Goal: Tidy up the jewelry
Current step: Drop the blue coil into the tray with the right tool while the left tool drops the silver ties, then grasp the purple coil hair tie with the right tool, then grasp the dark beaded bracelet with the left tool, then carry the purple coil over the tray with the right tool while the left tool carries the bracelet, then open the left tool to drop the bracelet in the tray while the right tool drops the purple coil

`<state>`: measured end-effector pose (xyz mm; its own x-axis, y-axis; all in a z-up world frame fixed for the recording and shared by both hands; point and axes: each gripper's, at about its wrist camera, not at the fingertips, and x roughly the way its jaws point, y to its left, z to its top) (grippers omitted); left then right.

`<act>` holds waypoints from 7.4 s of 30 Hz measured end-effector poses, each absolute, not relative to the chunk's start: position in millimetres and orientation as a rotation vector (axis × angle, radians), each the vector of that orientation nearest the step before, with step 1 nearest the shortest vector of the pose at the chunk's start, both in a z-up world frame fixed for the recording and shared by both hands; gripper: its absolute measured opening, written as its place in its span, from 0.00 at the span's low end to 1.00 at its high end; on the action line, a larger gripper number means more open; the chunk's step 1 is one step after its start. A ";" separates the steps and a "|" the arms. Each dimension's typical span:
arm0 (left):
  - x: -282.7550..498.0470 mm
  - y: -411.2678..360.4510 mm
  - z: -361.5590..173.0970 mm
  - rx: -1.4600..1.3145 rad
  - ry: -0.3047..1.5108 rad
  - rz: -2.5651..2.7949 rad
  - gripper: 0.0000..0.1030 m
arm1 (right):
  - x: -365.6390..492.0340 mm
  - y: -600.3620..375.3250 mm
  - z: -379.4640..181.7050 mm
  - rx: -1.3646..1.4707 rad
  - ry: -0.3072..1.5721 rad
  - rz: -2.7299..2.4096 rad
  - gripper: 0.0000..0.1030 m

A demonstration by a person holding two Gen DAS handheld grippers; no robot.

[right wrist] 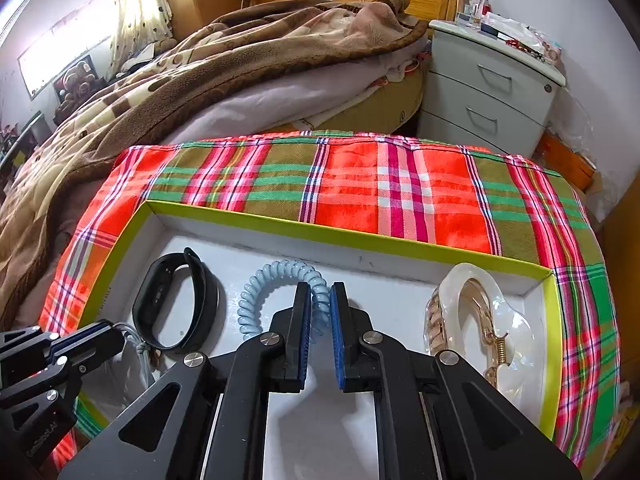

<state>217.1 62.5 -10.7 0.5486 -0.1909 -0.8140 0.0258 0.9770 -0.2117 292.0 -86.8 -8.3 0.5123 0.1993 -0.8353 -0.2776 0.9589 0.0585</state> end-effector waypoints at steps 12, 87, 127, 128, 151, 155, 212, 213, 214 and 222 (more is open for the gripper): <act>217.7 56.7 -8.7 -0.173 0.984 -0.151 0.22 | 291.4 -89.3 -5.4 -0.071 0.981 0.284 0.16; 61.7 40.0 -1.4 -0.242 0.982 -0.353 0.47 | 98.6 -180.5 9.8 0.203 0.913 0.361 0.10; 89.4 -19.3 -15.8 -0.013 1.002 -0.286 0.20 | 91.7 -214.9 18.4 0.261 0.843 0.300 0.10; 88.6 -19.1 -14.4 -0.017 0.999 -0.284 0.20 | 91.7 -214.8 19.0 0.261 0.842 0.300 0.10; 108.0 2.5 28.7 -0.080 0.915 -0.284 0.20 | 111.0 -208.6 44.8 0.250 0.786 0.292 0.10; 127.0 6.2 35.5 -0.095 0.902 -0.289 0.20 | 125.0 -201.3 46.9 0.243 0.783 0.289 0.10; 233.6 -11.4 -11.7 -0.060 1.006 -0.268 0.22 | 220.6 -158.1 -10.3 0.053 0.952 0.247 0.10; 233.6 -11.6 -11.6 -0.056 1.006 -0.265 0.23 | 220.4 -158.1 -10.0 0.053 0.950 0.247 0.10; 233.3 -11.4 -11.5 -0.054 1.005 -0.262 0.26 | 220.3 -158.2 -9.6 0.054 0.950 0.246 0.10; 231.3 -10.7 -9.3 -0.062 1.001 -0.260 0.33 | 219.3 -163.6 -9.8 0.085 0.943 0.248 0.13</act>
<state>231.3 -10.7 -9.3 0.5117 -0.2442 -0.8237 0.1871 0.9674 -0.1705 219.3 -163.6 -9.8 0.5617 0.2476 -0.7894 -0.1734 0.9682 0.1803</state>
